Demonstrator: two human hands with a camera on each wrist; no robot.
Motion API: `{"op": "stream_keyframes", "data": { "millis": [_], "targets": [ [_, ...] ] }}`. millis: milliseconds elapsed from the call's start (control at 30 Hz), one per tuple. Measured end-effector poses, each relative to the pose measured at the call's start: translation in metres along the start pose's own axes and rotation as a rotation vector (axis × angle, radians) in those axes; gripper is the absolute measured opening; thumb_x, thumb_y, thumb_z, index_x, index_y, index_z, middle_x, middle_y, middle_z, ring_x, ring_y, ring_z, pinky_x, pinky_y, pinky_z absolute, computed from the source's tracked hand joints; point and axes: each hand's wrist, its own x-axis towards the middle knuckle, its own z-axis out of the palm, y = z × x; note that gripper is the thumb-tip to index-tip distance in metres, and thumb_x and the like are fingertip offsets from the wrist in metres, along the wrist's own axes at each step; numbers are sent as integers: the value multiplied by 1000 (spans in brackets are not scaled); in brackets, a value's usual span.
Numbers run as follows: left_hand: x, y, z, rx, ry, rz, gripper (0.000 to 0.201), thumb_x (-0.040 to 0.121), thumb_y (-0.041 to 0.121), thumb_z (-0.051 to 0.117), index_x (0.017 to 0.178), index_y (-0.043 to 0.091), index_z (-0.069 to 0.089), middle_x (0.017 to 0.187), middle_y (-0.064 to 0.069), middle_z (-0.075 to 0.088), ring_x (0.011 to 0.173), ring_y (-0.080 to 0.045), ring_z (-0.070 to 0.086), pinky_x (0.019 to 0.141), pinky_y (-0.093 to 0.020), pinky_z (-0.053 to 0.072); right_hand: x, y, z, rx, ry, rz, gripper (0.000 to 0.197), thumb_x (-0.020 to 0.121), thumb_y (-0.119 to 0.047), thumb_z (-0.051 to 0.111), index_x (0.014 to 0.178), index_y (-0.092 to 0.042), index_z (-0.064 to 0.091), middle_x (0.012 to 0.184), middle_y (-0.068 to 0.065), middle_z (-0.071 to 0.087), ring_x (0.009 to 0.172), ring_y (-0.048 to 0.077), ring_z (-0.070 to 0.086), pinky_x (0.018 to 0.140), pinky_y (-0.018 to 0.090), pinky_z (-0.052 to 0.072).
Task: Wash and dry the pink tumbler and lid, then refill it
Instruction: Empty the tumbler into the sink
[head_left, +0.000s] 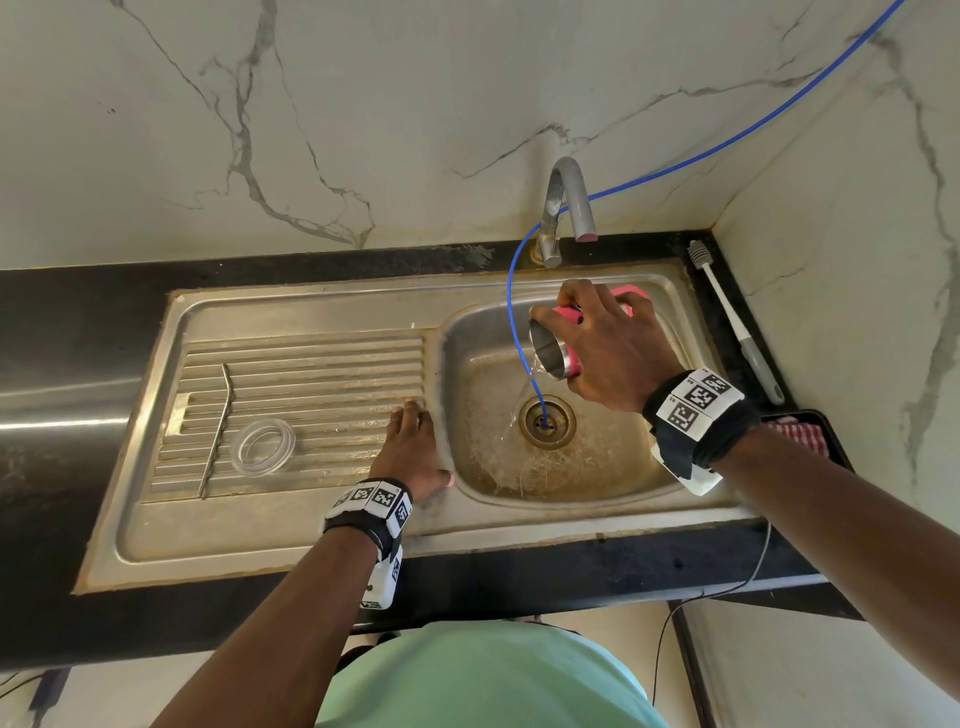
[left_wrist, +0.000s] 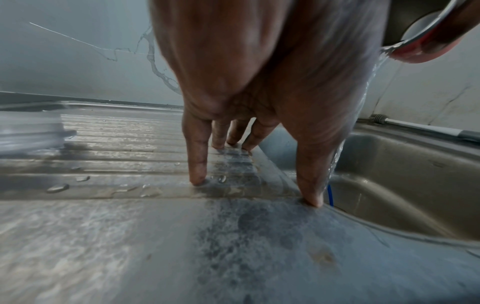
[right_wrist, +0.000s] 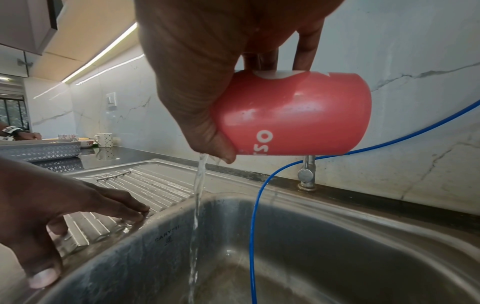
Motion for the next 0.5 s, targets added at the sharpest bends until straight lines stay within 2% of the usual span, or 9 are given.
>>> {"op": "stream_keyframes", "data": {
  "millis": [500],
  "targets": [
    [0,-1,0,-9,15,17,117,88,43,84,168,1,10,177,-18,-2,164,-41,-3,134,-48,8,2,2,3,-47,14,-63,91,66,-36,90,146,-30,47,138,8,46,126,30,53,98,57,47]
  ]
}}
